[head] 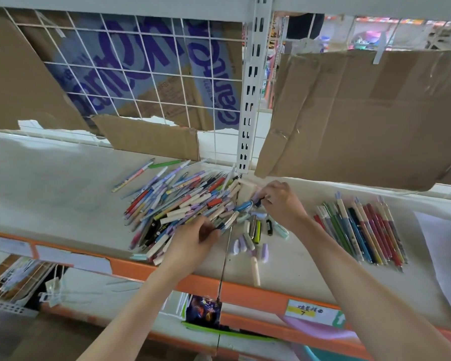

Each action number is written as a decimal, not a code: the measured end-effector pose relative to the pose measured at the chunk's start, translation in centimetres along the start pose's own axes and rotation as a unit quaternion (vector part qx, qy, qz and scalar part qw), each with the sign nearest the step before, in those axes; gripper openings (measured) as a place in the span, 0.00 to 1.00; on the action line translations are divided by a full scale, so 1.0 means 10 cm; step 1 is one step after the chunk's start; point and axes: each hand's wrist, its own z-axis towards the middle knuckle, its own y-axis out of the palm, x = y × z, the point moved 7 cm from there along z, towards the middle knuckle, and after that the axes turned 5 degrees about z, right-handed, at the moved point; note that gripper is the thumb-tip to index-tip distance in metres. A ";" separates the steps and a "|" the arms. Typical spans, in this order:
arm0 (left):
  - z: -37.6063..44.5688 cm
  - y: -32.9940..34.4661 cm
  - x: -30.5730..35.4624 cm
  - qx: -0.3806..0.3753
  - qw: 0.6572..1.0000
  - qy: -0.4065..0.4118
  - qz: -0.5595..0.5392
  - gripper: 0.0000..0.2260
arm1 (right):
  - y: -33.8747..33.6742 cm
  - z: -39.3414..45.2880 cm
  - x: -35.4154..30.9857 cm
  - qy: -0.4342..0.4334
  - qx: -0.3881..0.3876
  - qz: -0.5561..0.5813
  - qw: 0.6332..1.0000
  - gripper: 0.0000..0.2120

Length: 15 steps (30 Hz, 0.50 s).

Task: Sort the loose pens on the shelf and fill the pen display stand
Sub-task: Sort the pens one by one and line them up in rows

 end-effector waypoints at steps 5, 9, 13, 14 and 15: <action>0.00 0.00 -0.02 -0.028 0.980 -0.074 -0.182 0.04 | 0.09 0.08 0.02 0.018 -0.060 -0.097 0.993 0.09; 0.02 0.01 0.01 -0.034 0.977 -0.074 -0.195 0.05 | 0.13 0.10 0.03 0.014 -0.074 -0.158 0.985 0.11; 0.04 0.02 0.02 -0.033 0.972 -0.072 -0.221 0.05 | 0.11 0.08 0.01 0.015 -0.081 -0.113 0.990 0.04; 0.04 0.03 0.02 -0.034 0.971 -0.070 -0.226 0.05 | 0.09 0.06 0.01 0.018 -0.064 -0.085 0.994 0.02; 0.04 0.03 0.02 -0.036 0.970 -0.069 -0.229 0.06 | 0.07 0.04 0.01 0.010 -0.046 -0.059 0.997 0.02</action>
